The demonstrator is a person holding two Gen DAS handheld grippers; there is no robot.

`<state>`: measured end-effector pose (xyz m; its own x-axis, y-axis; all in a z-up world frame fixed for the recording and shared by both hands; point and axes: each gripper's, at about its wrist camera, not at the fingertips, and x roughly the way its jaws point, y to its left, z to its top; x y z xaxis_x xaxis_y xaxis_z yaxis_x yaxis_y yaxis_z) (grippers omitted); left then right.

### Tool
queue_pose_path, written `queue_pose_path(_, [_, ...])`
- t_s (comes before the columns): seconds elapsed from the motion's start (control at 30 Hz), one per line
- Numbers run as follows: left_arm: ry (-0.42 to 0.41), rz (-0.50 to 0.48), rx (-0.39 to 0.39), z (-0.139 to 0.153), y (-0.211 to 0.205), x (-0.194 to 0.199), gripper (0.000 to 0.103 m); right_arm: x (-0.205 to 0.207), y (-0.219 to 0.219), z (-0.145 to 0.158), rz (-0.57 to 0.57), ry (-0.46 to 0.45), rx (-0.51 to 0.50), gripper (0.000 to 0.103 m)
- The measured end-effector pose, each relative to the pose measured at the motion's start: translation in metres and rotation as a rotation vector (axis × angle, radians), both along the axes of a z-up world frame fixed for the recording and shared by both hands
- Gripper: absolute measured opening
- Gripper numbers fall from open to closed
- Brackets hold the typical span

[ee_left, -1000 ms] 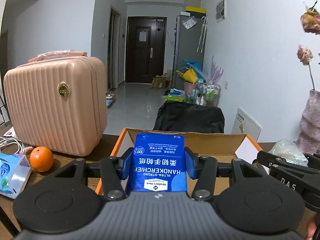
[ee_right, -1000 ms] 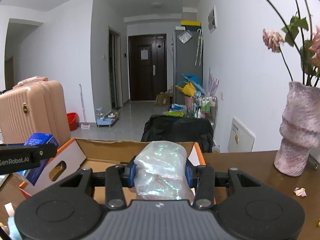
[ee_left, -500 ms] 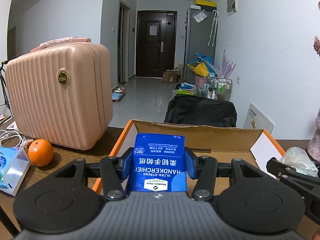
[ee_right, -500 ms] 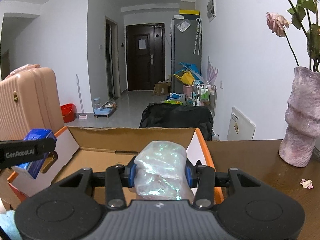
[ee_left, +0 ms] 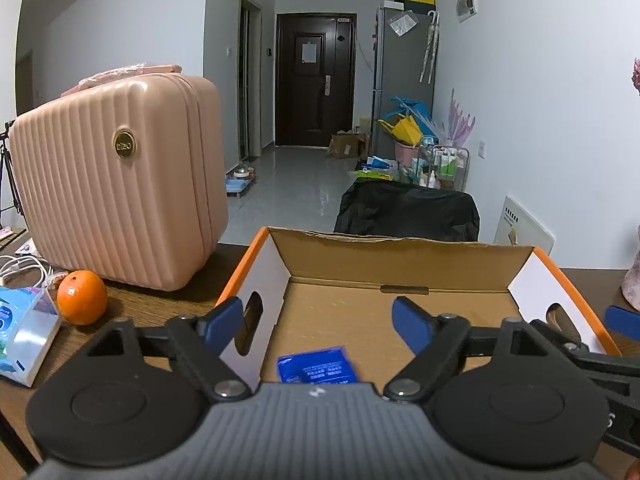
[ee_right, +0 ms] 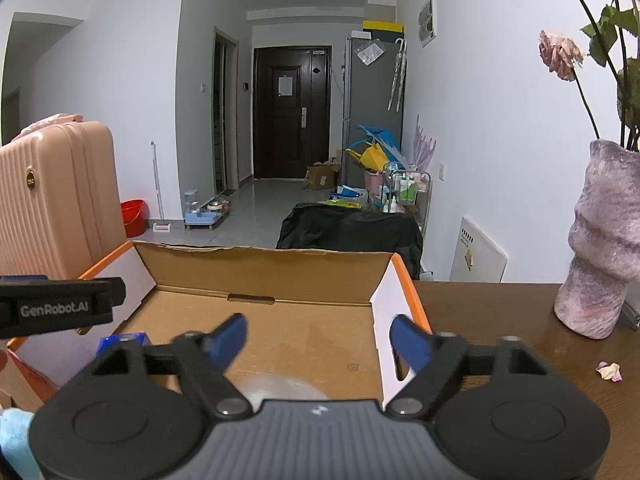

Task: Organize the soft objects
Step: 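Open both tools to drop the handkerchief pack and bag into the box, then withdraw both tools from the box back toward the remaining soft items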

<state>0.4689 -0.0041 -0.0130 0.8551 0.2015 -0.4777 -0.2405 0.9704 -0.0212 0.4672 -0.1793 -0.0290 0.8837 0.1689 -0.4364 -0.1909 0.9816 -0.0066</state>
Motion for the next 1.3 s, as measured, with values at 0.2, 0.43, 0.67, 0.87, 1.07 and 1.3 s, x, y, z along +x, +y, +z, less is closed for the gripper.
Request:
queue_pose_path(0.2, [-0.005, 0.02, 0.007, 0.002, 0.001, -0.003, 0.101, -0.001, -0.002, 0.001, -0.02, -0.003, 0.002, 0.103])
queue_pose_path(0.43, [-0.007, 0.021, 0.001, 0.004, 0.002, -0.007, 0.103, 0.0, -0.005, 0.001, -0.035, 0.015, 0.013, 0.103])
queue_pose_path(0.67, [-0.019, 0.011, -0.011, 0.011, 0.0, -0.016, 0.103, -0.004, -0.006, 0.004, -0.041, 0.004, 0.016, 0.103])
queue_pose_path(0.87, [-0.024, 0.002, -0.008, 0.017, -0.001, -0.03, 0.103, -0.012, -0.008, 0.009, -0.042, -0.012, 0.016, 0.103])
queue_pose_path(1.07, [-0.044, -0.025, 0.003, 0.025, -0.001, -0.051, 0.103, -0.025, -0.01, 0.016, -0.033, -0.031, 0.007, 0.103])
queue_pose_path(1.3, [-0.073, -0.047, 0.018, 0.033, 0.0, -0.081, 0.103, -0.049, -0.016, 0.022, -0.021, -0.055, -0.006, 0.103])
